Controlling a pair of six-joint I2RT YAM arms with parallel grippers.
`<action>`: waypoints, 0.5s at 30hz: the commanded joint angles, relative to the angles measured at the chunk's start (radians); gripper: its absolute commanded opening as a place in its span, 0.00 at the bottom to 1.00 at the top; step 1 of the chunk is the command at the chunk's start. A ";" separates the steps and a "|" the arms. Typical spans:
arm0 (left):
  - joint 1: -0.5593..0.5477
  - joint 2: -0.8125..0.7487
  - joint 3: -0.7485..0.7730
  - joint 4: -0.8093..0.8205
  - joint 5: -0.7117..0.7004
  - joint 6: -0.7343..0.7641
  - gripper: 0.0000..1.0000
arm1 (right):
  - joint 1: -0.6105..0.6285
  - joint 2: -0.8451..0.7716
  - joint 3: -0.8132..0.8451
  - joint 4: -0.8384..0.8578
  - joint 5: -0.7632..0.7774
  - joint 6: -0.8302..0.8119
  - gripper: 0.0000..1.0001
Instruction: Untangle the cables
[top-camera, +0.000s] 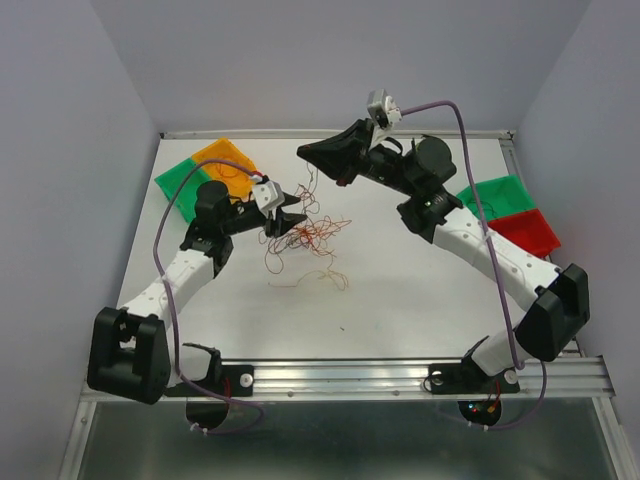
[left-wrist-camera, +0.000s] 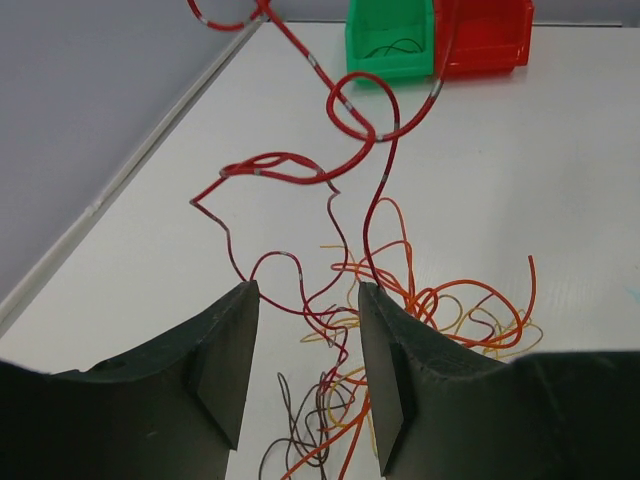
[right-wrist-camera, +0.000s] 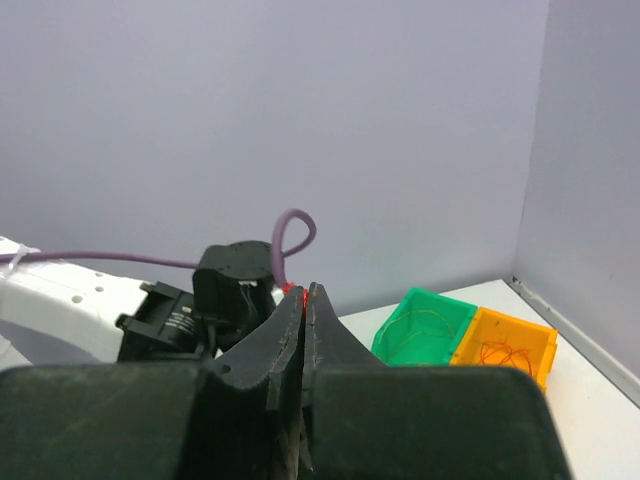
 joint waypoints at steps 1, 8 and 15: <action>-0.018 0.062 0.010 0.068 -0.014 -0.011 0.55 | 0.008 -0.008 0.079 0.050 0.021 0.033 0.01; -0.084 0.189 0.033 0.065 -0.126 0.035 0.52 | 0.008 -0.035 0.119 0.099 0.093 0.052 0.01; -0.138 0.216 0.054 -0.020 -0.093 0.113 0.17 | 0.008 -0.049 0.253 0.098 0.186 0.064 0.00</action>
